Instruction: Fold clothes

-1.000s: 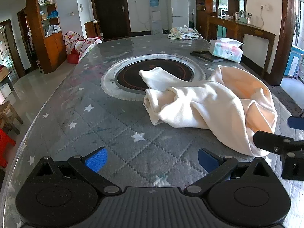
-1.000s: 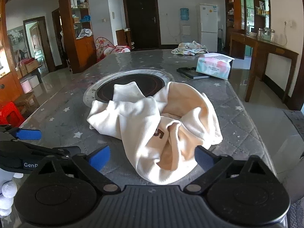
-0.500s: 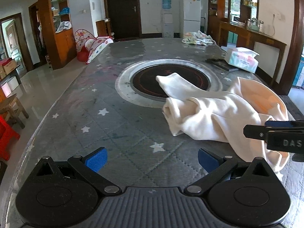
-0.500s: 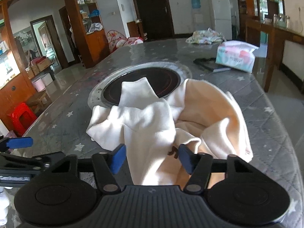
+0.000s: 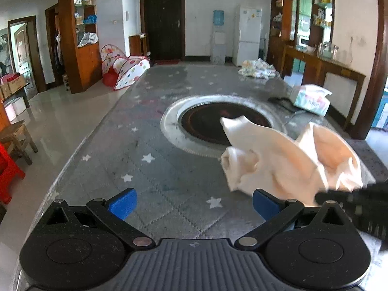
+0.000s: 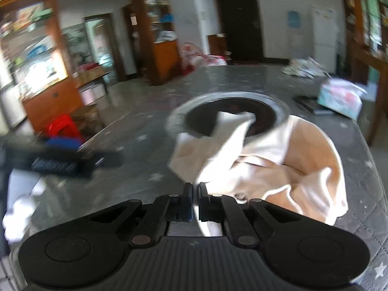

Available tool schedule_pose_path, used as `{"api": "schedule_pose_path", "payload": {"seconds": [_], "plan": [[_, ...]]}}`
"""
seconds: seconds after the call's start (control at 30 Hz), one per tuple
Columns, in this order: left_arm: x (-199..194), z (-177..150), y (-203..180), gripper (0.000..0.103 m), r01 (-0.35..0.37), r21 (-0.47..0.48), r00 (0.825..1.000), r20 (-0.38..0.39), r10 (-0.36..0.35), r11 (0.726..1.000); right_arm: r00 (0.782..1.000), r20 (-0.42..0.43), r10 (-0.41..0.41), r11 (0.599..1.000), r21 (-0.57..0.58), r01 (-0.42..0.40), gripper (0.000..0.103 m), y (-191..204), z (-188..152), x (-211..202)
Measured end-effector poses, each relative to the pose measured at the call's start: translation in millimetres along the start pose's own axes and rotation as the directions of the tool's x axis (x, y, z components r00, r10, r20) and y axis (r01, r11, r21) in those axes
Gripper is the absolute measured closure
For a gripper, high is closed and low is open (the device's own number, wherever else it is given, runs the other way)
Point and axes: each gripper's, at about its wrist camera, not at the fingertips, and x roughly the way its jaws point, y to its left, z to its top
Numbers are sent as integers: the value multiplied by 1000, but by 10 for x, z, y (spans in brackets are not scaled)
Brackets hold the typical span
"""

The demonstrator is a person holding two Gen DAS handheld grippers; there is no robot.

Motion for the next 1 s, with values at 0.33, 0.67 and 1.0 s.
{"api": "schedule_pose_path", "payload": {"seconds": [0.33,0.67,1.0], "plan": [[-206,-41,-121,0,146,61,989,-6,-146,987,977,-90,192,965,-164,-205,99,754,-419,-268],[-217,-230,-161,1,230,121,973,-54,-225,966,981,-37,192,965,-174,-195,83,654,-458,-781],[-226,-327,-424,6,333,196,943,-92,-321,922,976,42,-215,972,-93,218,70,-168,-127,-703]]}}
